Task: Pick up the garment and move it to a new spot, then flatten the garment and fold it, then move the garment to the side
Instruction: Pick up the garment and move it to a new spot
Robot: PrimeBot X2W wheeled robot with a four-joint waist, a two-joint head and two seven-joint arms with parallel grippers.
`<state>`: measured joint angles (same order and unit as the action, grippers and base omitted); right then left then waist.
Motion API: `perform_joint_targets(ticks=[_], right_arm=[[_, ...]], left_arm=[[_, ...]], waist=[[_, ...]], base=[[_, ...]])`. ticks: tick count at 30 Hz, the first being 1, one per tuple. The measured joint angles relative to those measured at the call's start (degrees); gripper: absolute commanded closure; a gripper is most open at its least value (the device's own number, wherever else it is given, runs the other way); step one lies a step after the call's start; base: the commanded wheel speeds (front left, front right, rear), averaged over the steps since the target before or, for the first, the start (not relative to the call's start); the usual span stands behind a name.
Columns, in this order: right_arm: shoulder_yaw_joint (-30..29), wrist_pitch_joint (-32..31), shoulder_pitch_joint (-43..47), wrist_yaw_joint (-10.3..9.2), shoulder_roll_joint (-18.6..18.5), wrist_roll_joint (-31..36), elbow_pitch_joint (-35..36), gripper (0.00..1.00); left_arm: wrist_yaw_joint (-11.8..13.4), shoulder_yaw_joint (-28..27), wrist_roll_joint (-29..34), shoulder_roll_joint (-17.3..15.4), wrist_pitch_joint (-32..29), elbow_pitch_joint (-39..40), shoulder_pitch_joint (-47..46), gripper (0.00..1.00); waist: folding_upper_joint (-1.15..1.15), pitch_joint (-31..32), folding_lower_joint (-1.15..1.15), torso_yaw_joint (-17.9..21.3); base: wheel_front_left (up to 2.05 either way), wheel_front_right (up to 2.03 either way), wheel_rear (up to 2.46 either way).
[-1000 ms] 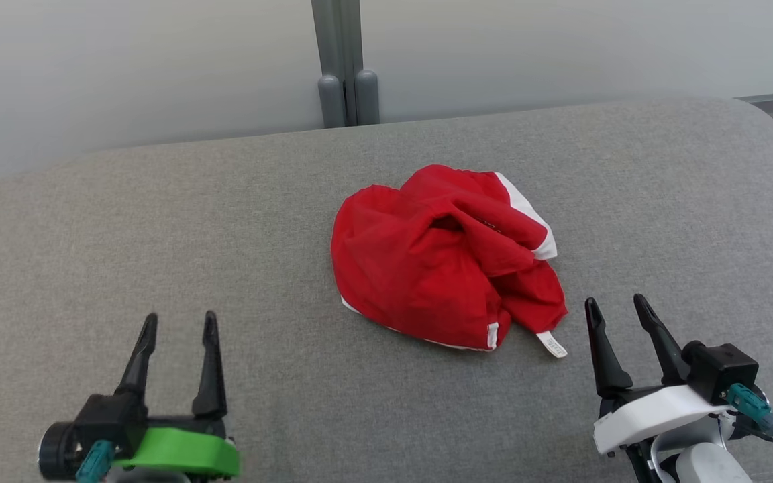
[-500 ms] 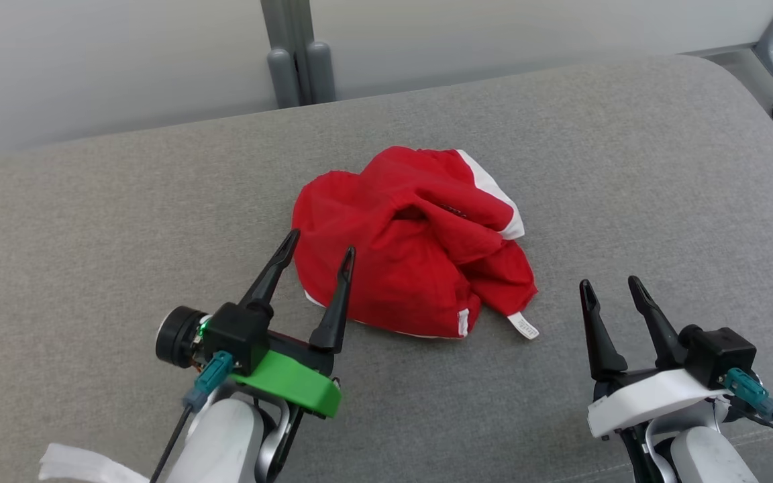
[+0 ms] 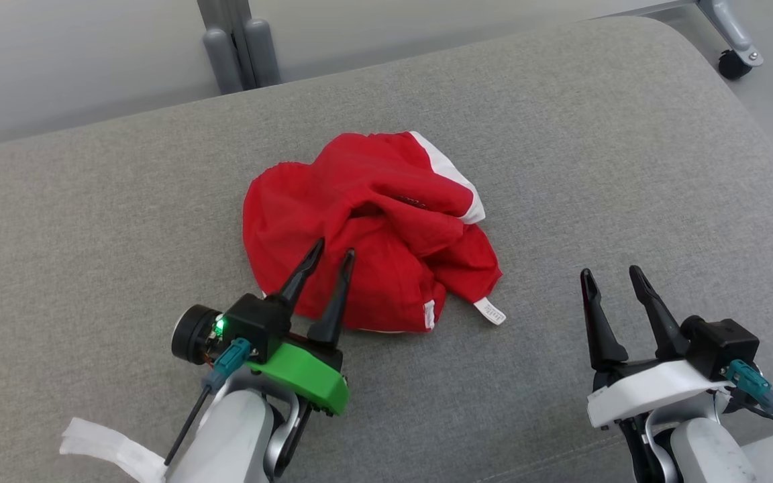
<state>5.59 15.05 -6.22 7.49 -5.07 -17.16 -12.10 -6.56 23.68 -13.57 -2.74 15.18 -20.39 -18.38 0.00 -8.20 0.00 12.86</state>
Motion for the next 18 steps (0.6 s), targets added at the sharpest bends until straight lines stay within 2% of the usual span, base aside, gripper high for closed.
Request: perform_joint_targets(ticks=[10, 18], right_arm=[[0.1, 0.0, -0.3, 0.00, 0.0, 0.1, -0.5, 0.00], [1.0, 0.0, -0.3, 0.00, 0.6, -0.3, -1.1, 0.00]], left_arm=[[-0.3, 0.4, -0.1, 0.0, 0.0, 0.8, -3.6, 1.00], [-0.6, 3.3, 2.1, -0.8, 0.0, 0.4, -18.1, 1.00]], waist=[[0.00, 0.5, 0.00, 0.0], [0.00, 1.9, 0.00, 0.1]], base=[[0.00, 0.00, 0.00], [0.00, 0.00, 0.00]])
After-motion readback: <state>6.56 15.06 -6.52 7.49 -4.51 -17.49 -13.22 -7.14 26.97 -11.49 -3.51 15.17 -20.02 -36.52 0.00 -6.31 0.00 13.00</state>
